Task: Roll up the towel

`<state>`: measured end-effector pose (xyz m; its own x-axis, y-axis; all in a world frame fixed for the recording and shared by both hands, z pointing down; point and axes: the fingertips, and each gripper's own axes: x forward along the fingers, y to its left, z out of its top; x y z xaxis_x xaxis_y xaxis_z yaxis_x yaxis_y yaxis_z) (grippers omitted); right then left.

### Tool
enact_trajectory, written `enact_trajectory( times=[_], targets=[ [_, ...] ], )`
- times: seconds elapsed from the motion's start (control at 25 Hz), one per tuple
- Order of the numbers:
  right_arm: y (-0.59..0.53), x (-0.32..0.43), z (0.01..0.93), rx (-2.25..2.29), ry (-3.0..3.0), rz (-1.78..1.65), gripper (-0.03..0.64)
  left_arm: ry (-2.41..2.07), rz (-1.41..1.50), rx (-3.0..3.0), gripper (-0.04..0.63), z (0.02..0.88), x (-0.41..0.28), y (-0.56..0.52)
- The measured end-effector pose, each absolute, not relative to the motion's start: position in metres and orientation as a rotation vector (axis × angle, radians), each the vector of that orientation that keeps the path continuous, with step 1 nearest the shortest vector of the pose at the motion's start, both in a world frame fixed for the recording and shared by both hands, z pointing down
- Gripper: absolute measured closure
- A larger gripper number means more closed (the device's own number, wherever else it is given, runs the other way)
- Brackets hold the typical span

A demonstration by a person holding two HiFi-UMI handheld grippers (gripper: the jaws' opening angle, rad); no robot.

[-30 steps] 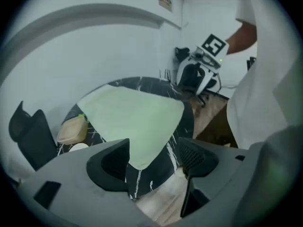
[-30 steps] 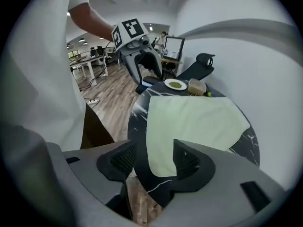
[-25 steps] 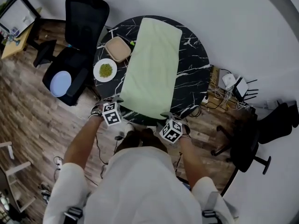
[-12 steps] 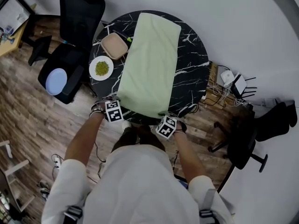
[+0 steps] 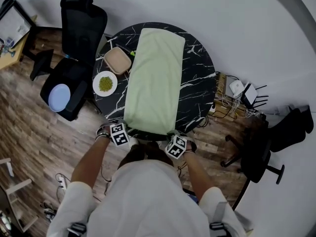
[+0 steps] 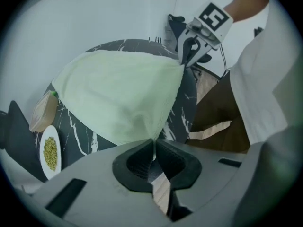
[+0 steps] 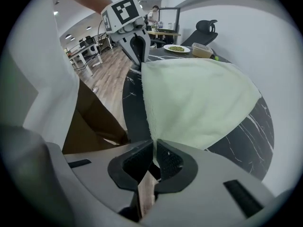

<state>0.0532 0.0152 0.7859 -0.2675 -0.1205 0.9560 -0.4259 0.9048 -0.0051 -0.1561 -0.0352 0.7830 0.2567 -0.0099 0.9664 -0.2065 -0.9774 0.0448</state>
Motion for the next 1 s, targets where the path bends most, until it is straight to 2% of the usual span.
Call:
enact_trajectory(
  times=[0.24, 0.64, 1.0],
  targets=[
    [0.038, 0.080, 0.779, 0.452, -1.809, 0.366, 0.601, -0.200, 1.703, 2.377, 0.581, 0.776, -0.138, 0.009],
    [0.092, 0.076, 0.762, 0.353, -1.806, 0.482, 0.601, -0.113, 1.687, 2.328, 0.580, 0.768, -0.141, 0.062],
    [0.011, 0.078, 0.701, 0.569, -1.953, 0.479, 0.601, -0.326, 1.591, 2.350, 0.580, 0.723, -0.138, -0.001]
  ],
)
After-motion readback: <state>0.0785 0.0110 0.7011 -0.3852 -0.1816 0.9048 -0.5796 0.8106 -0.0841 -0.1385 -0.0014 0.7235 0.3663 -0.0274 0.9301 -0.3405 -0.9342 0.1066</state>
